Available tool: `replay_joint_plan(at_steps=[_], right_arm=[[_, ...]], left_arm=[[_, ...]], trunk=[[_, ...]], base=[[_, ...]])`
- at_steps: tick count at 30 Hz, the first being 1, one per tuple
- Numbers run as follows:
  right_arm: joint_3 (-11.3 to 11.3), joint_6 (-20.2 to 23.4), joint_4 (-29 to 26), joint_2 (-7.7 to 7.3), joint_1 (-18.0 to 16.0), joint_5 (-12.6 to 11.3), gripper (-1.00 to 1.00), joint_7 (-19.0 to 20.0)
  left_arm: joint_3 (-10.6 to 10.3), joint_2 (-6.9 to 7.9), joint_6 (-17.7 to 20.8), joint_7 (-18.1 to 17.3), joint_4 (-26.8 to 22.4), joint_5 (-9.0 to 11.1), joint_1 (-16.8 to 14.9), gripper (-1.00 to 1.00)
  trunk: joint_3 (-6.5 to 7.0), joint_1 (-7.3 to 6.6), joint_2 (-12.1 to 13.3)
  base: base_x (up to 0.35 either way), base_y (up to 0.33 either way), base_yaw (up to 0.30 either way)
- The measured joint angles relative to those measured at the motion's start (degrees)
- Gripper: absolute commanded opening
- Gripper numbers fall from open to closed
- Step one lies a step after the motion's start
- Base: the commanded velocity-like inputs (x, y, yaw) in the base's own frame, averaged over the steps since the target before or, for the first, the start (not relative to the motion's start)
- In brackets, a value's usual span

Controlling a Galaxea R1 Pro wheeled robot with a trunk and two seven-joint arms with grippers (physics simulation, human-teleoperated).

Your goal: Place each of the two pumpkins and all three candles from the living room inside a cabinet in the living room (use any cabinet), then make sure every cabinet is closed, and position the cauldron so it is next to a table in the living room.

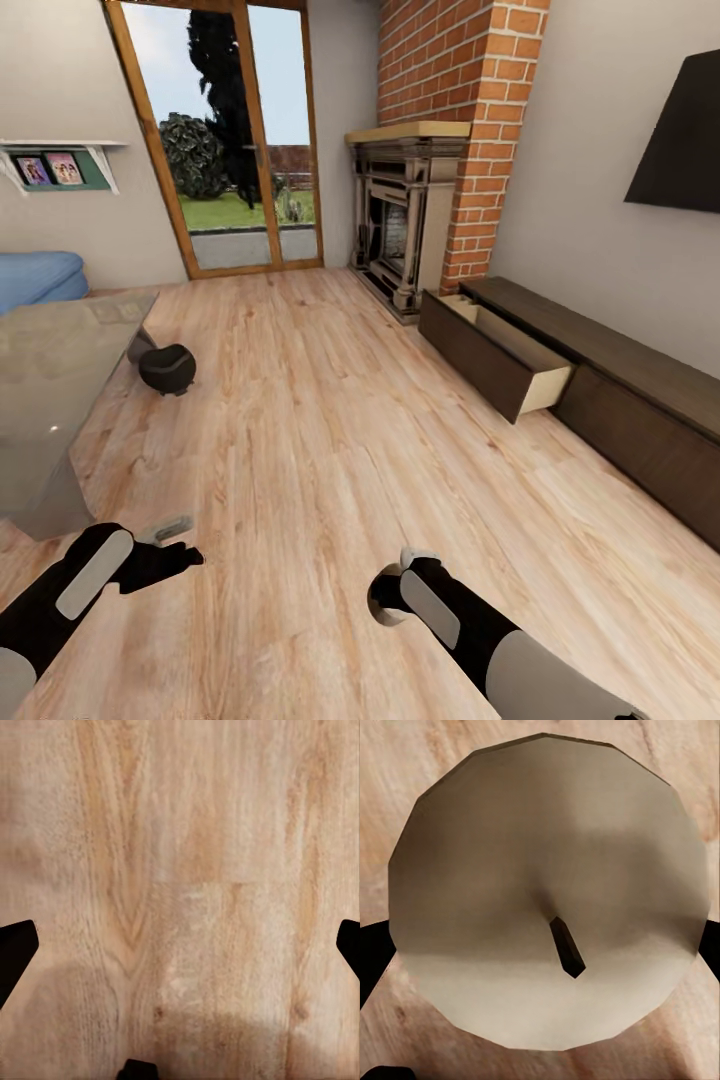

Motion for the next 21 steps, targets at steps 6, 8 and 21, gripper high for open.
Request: replay_joint_plan(at_steps=[6,8,21], right_arm=[[-0.01,-0.17,-0.02,0.07,0.0,0.01,-1.0,0.02],[-0.01,-0.32,-0.04,0.06,0.0,0.01,-1.0,0.04],[0.04,-0.43,-0.08,0.08,0.0,0.02,-1.0,0.0]], left_arm=[[-0.9,-0.3,-0.02,0.0,0.0,-3.22,-0.02,1.0],[-0.84,-0.66,-0.02,0.0,0.01,-4.47,-0.01,1.0],[-0.61,-1.02,-0.02,0.0,0.0,-5.4,0.0,1.0]], trunk=[[0.0,-0.02,0.0],[0.0,-0.02,0.0],[0.0,-0.02,0.0]], base=[[0.293,0.0,0.162],[0.321,0.0,0.028],[0.326,0.0,0.092]])
